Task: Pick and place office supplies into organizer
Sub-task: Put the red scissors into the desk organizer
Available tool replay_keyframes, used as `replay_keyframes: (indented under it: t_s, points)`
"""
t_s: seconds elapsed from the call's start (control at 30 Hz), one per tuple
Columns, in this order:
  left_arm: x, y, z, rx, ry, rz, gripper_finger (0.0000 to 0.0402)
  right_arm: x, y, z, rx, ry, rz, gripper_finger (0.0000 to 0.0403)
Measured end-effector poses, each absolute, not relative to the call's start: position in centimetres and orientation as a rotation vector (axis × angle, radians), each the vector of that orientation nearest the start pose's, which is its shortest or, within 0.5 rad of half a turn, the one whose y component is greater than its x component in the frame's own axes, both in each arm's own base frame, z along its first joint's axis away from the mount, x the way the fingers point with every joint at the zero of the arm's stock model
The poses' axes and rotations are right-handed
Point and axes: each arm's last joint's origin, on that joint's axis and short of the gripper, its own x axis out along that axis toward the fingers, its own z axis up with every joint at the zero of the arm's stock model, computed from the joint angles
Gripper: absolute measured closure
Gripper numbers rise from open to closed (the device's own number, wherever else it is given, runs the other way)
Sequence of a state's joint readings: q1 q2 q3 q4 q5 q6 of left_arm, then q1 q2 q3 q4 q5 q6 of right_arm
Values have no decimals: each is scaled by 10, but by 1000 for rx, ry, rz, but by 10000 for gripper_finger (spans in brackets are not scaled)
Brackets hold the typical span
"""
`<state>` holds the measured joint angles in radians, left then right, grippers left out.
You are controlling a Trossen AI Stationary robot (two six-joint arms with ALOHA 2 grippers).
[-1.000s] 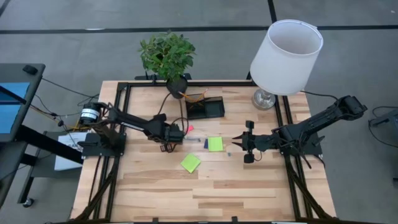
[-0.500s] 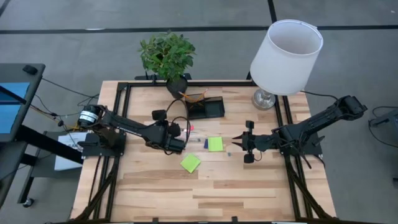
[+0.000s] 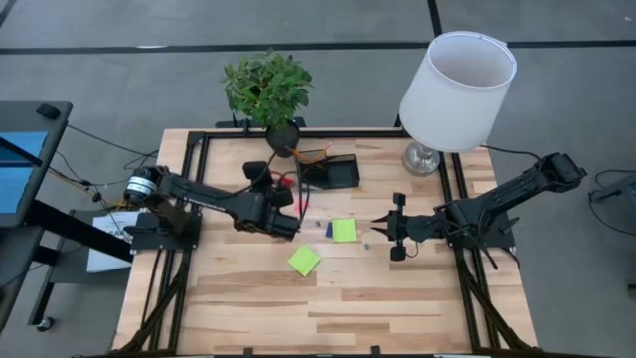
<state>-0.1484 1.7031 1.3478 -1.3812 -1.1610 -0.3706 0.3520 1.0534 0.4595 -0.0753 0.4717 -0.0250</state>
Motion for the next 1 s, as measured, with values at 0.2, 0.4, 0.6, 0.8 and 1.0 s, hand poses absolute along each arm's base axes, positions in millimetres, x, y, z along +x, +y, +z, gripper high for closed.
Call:
replay_keyframes:
  t_s: [0.2, 0.4, 0.6, 0.8, 1.0]
  points:
    - [299, 3, 272, 879, 1255, 992, 397, 192, 56, 187, -294, 618, -107, 336]
    - [302, 25, 280, 930, 1311, 1026, 397, 191, 56, 187, -295, 621, -107, 336]
    - [306, 40, 281, 990, 1344, 1041, 397, 191, 56, 187, -296, 622, -107, 336]
    - [321, 49, 273, 1114, 1392, 1032, 397, 191, 56, 187, -296, 623, -107, 336]
    - [338, 58, 258, 1230, 1466, 1016, 397, 191, 56, 186, -300, 632, -107, 336]
